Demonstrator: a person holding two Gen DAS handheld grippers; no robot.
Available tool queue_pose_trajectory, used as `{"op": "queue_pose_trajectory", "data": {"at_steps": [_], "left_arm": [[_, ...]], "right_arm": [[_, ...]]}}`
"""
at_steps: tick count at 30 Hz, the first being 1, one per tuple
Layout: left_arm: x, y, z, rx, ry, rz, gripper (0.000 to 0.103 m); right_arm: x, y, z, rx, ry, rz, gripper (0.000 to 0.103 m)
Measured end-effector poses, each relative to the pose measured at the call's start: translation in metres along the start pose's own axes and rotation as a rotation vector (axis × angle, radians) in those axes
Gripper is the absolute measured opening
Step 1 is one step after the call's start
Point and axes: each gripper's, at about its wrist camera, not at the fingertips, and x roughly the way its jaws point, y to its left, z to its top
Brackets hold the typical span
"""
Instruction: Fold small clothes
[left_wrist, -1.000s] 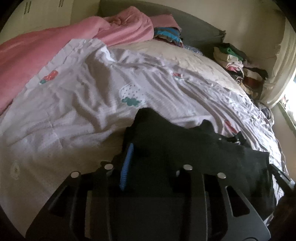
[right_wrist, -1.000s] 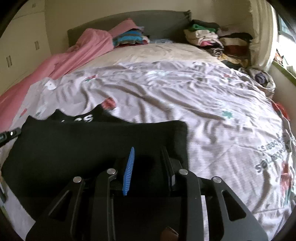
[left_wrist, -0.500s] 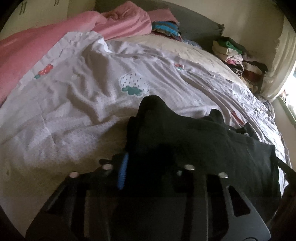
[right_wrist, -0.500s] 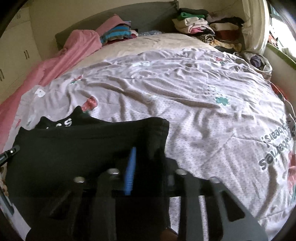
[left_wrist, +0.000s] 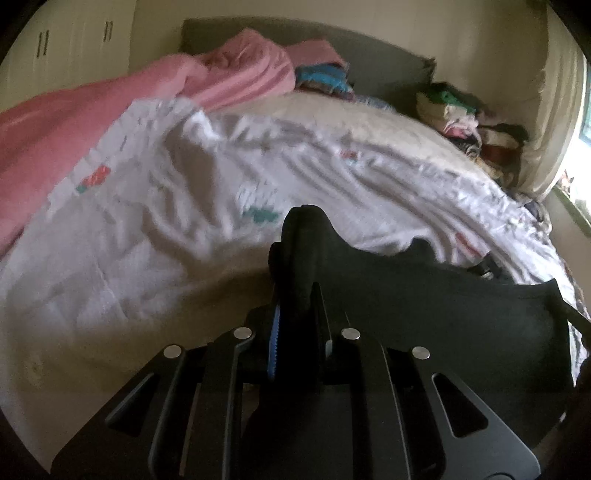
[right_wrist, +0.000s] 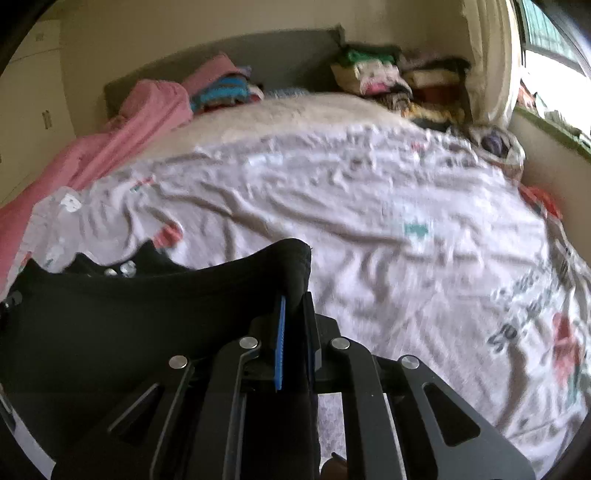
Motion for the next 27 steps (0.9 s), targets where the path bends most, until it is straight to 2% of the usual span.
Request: {"op": "queue_pose_trajectory", "data": {"at_steps": [2, 8, 10, 12, 13, 18, 24, 27], "left_arm": [[0.005, 0.005, -0.003, -0.014, 0.020, -0.004, 0.010], [0.000, 0.003, -0.008, 0.005, 0.016, 0.009, 0.017], [-0.003, 0.003, -0.010, 0.004, 0.016, 0.009, 0.019], [-0.007, 0.003, -0.012, 0.004, 0.015, 0.010, 0.021], [-0.009, 0.003, -0.014, 0.005, 0.019, 0.013, 0.024], [-0.021, 0.004, -0.020, -0.012, 0.027, 0.013, 0.034], [-0.044, -0.014, -0.026, 0.029, 0.007, -0.003, 0.047], [-0.052, -0.026, -0.031, 0.066, 0.009, -0.016, 0.047]], "right_arm": [[0.006, -0.003, -0.005, 0.021, 0.022, -0.003, 0.008], [0.008, -0.003, -0.013, 0.027, 0.046, -0.027, 0.009], [0.006, -0.005, -0.016, 0.035, 0.058, -0.031, 0.013], [0.004, -0.008, -0.019, 0.053, 0.066, -0.031, 0.023], [0.001, -0.010, -0.020, 0.057, 0.070, -0.032, 0.025], [-0.023, -0.014, -0.029, 0.053, 0.046, -0.037, 0.034], [-0.058, -0.002, -0.039, -0.021, 0.002, 0.009, 0.035], [-0.071, 0.010, -0.048, -0.070, 0.004, 0.053, 0.036]]}}
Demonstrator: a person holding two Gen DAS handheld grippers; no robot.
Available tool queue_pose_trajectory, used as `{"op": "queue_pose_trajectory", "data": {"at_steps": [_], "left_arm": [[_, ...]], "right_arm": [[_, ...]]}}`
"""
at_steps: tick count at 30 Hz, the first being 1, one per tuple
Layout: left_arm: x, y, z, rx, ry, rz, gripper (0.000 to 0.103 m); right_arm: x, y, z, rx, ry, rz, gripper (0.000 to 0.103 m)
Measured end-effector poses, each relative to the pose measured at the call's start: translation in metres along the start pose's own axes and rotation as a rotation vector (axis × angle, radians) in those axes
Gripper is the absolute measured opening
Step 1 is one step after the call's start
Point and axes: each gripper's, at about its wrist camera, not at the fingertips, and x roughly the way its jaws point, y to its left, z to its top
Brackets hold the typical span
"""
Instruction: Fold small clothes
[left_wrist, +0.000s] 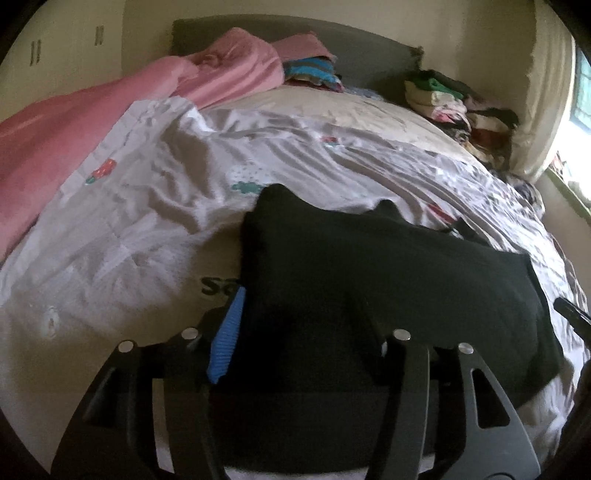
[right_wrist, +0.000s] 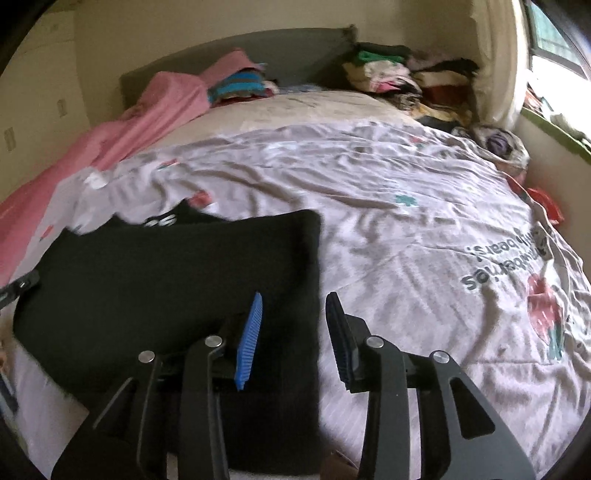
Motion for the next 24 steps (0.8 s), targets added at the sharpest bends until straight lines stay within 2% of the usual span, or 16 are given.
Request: {"op": "queue_pose_trajectory", "data": {"at_steps": [10, 18, 24], "left_arm": [[-0.023, -0.027, -0.020, 0.052, 0.015, -0.049, 0.054], [-0.021, -0.040, -0.038, 0.082, 0.065, -0.054, 0.060], [-0.018, -0.043, -0.048, 0.097, 0.106, -0.041, 0.066]], "right_arm": [[-0.017, 0.032, -0.013, -0.075, 0.020, 0.098, 0.041], [-0.022, 0.049, -0.019, -0.116, 0.033, 0.143, 0.049], [-0.018, 0.050, -0.027, -0.118, 0.073, 0.160, 0.049]]}}
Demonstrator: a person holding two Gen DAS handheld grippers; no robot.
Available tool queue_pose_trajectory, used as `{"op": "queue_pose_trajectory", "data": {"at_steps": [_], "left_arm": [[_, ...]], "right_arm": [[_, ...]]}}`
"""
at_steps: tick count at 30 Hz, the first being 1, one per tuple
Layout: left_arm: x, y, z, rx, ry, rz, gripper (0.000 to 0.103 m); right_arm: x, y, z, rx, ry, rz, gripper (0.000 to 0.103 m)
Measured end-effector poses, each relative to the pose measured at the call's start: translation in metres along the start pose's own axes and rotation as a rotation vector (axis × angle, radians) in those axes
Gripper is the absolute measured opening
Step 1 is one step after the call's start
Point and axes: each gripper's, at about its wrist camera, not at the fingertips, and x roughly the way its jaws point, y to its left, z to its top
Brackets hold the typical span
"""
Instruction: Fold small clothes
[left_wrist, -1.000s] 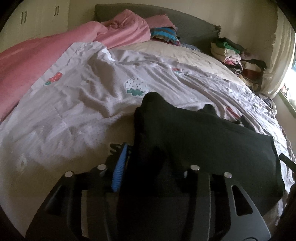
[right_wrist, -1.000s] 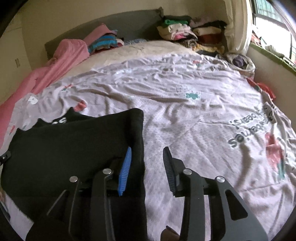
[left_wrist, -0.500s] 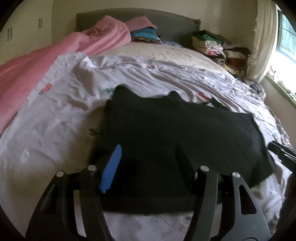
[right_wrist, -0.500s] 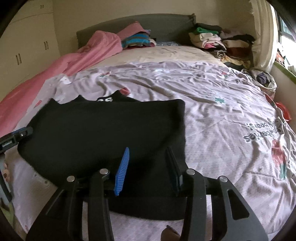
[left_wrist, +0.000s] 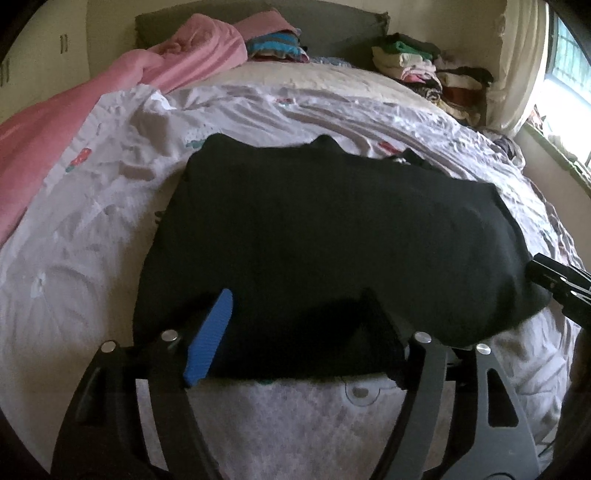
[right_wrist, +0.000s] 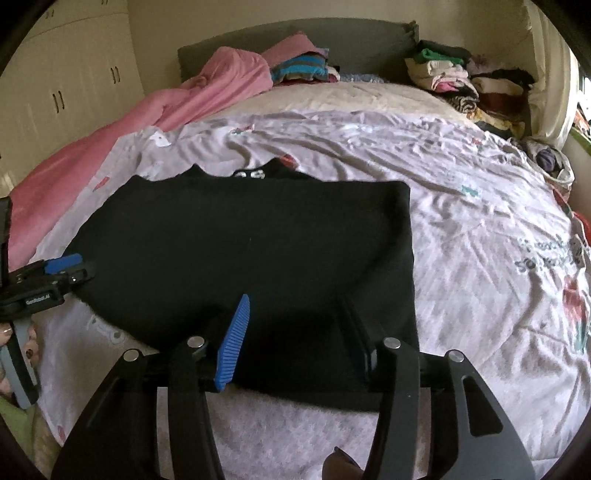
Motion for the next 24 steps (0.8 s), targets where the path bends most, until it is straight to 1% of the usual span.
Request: {"op": "queue_pose_trajectory", "data": {"at_steps": [4, 8, 16, 24], "left_arm": [[0.002, -0.001, -0.005, -0.007, 0.020, -0.005, 0.070], [0.004, -0.001, -0.011, -0.007, 0.034, 0.001, 0.071], [0.006, -0.001, -0.017, -0.018, 0.052, -0.003, 0.071], [0.004, -0.001, -0.021, -0.020, 0.057, 0.002, 0.071]], "right_arm": [[0.002, -0.002, -0.006, 0.007, 0.024, 0.008, 0.049], [0.002, -0.005, -0.013, 0.009, 0.047, 0.006, 0.053], [0.007, -0.012, -0.025, 0.025, 0.089, -0.001, 0.053], [0.003, -0.012, -0.030, 0.028, 0.084, 0.002, 0.053]]}}
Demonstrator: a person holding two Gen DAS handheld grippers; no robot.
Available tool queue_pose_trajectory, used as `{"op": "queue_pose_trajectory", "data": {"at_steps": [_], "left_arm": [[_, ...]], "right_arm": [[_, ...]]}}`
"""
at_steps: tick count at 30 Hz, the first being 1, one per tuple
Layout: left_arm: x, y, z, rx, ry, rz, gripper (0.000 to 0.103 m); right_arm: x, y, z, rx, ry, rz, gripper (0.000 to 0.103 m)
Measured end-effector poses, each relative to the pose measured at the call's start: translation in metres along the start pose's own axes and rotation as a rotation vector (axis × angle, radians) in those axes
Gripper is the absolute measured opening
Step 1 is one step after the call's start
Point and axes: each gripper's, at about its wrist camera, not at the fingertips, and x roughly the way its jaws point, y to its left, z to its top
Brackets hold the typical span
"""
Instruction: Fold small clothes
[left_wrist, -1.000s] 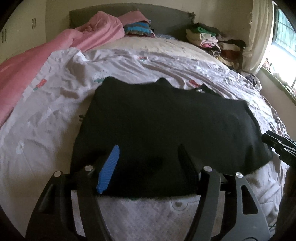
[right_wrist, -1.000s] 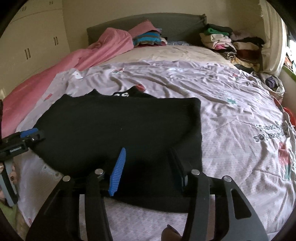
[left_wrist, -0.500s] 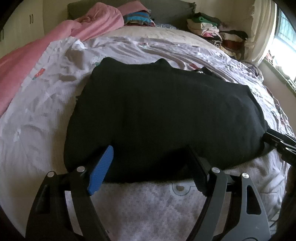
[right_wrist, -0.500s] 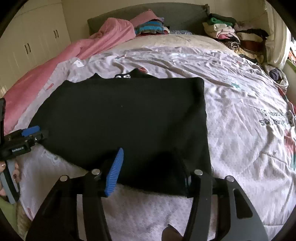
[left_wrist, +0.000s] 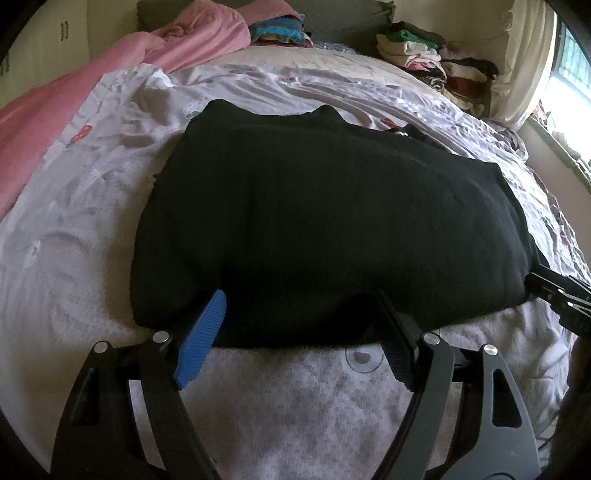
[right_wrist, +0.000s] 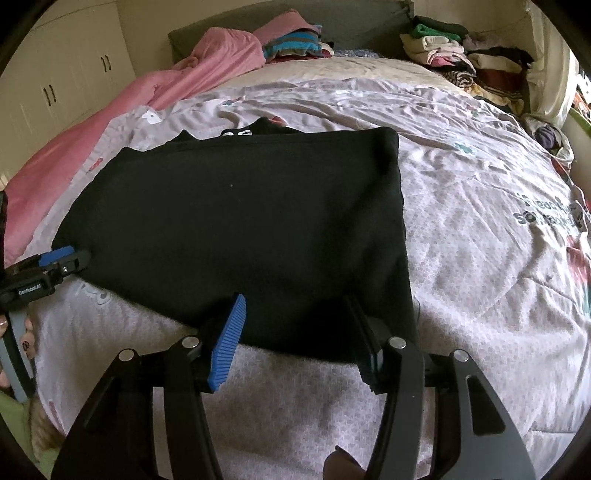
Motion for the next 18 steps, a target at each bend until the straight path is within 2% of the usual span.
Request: {"op": "queue_pose_trajectory", "data": {"at_steps": [8, 14, 18], "left_arm": [[-0.002, 0.001, -0.003, -0.008, 0.005, -0.005, 0.072], [-0.005, 0.002, -0.006, -0.016, 0.007, -0.011, 0.073], [-0.007, 0.002, -0.009, -0.025, 0.013, -0.022, 0.079]], "right_arm": [[-0.001, 0.001, 0.000, -0.001, -0.001, 0.000, 0.058], [-0.009, 0.006, -0.001, -0.016, -0.008, -0.001, 0.068], [-0.014, 0.009, -0.001, -0.020, -0.018, -0.006, 0.077]]}}
